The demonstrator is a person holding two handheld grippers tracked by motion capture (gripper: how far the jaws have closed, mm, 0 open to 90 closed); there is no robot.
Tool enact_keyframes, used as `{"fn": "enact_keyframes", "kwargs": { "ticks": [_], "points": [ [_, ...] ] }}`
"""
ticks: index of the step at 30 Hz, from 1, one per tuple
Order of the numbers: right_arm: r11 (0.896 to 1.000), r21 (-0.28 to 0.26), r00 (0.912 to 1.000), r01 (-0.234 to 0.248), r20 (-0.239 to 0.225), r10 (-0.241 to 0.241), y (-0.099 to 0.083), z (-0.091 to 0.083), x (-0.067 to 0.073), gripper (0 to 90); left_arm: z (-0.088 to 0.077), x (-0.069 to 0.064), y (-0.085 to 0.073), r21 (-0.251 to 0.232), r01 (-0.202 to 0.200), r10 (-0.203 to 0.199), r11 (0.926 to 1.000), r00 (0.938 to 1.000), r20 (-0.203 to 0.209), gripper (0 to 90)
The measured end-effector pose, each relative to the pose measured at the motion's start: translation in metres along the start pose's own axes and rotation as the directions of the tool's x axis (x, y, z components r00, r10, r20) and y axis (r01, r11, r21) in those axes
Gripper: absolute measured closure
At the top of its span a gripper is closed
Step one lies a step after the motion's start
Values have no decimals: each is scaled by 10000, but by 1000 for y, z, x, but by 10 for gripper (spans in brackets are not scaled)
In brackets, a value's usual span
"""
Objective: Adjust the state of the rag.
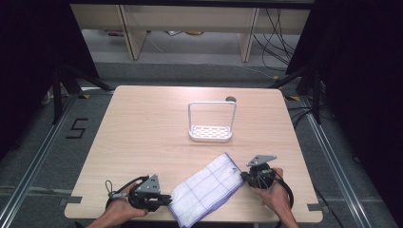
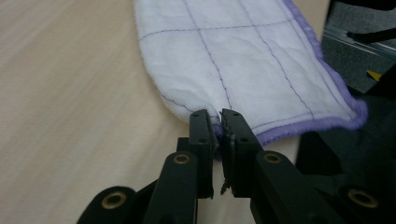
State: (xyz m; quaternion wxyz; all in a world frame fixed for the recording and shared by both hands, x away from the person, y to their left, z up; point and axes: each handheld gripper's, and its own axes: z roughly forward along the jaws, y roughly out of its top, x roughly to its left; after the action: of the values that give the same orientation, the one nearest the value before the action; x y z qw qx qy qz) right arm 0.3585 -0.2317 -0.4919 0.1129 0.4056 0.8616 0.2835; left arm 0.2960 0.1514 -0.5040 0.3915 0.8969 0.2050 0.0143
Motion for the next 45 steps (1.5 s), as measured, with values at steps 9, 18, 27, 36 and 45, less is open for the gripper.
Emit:
{"fn": "enact_keyframes", "kwargs": {
  "ticks": [9, 18, 27, 36, 45],
  "points": [
    [9964, 33, 9964, 843, 58, -844, 46, 31, -8, 860, 11, -20, 5, -96, 50, -42, 9999, 9969, 782, 772],
    [9887, -1237, 9964, -849, -114, 841, 45, 12, -21, 568, -7, 13, 29, -1007, 670, -659, 9927, 9977, 148, 558],
    [9731, -1739, 9874, -1510, 214, 1570, 34, -2, -21, 519, 18, 74, 75, -1355, 1004, -1161, 9857, 9867, -1134, 501],
    [9801, -1432, 9892, -1375, 304, 1432, 35, 3, -13, 516, 45, 95, 97, -944, 988, -1099, 9906, 9867, -1199, 474],
    [9818, -1302, 9884, -1384, 441, 1452, 35, 7, -9, 497, 65, 107, 112, -901, 1116, -1204, 9897, 9878, -990, 453]
  ]
}}
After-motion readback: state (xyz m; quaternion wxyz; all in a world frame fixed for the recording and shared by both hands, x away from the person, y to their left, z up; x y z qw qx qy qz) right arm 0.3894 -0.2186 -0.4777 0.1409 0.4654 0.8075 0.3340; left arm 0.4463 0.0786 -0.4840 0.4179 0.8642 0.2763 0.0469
